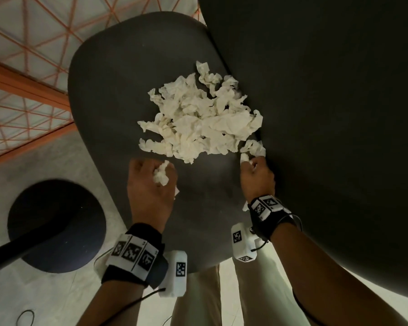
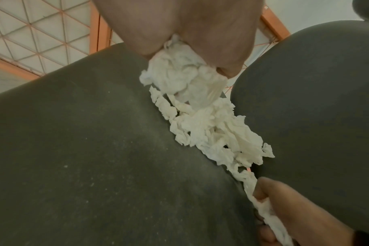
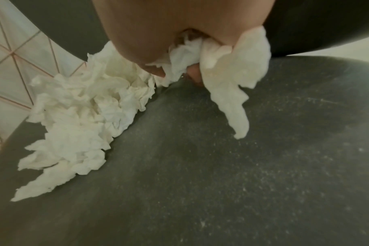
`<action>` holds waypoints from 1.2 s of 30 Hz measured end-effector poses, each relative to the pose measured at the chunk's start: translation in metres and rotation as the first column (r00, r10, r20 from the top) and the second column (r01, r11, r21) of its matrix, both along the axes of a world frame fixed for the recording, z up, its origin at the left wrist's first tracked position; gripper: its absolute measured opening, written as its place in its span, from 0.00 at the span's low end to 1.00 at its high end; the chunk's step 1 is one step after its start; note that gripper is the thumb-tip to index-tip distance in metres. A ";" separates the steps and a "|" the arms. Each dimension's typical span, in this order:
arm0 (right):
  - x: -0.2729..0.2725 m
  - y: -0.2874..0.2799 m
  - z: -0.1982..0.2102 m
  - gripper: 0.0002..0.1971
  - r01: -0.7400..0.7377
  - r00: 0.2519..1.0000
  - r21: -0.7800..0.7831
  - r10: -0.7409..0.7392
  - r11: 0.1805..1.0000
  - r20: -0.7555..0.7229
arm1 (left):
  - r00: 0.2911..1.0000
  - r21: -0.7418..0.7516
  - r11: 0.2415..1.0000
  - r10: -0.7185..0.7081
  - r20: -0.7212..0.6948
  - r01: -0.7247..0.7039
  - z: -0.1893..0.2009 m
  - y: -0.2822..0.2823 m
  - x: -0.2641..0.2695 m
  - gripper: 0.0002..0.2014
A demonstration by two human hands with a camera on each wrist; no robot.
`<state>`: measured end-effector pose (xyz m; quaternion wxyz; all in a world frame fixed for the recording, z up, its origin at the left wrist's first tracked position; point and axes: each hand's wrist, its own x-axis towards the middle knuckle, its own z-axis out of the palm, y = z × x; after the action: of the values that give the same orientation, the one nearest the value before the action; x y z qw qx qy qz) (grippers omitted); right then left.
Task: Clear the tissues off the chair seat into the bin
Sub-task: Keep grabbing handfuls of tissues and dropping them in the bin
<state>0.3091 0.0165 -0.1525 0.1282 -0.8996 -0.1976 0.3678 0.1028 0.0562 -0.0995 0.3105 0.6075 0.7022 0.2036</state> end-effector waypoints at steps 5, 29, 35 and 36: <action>0.003 -0.008 0.015 0.05 -0.002 0.998 0.082 0.006 0.997 -0.058 | 0.985 -0.139 0.990 0.036 0.167 -0.013 -0.001 -0.005 0.017 0.05; 0.028 -0.067 0.025 0.08 0.244 0.913 0.223 -0.146 0.944 -0.382 | 0.634 -0.441 0.642 -0.750 -0.192 0.626 -0.065 0.033 0.176 0.15; 0.029 -0.024 0.039 0.14 0.116 0.965 0.407 -0.006 0.906 -0.263 | 0.808 -0.313 0.765 -0.589 0.015 0.563 -0.036 0.008 0.128 0.07; 0.031 -0.012 0.042 0.16 0.102 0.961 0.405 0.016 0.909 -0.277 | 0.825 -0.302 0.782 -0.564 0.029 0.545 -0.032 0.002 0.119 0.07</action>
<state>0.3401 0.0043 -0.1105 0.3505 -0.7963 -0.2314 0.4354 0.2219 0.0580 -0.1311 0.4222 0.7391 0.5243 -0.0239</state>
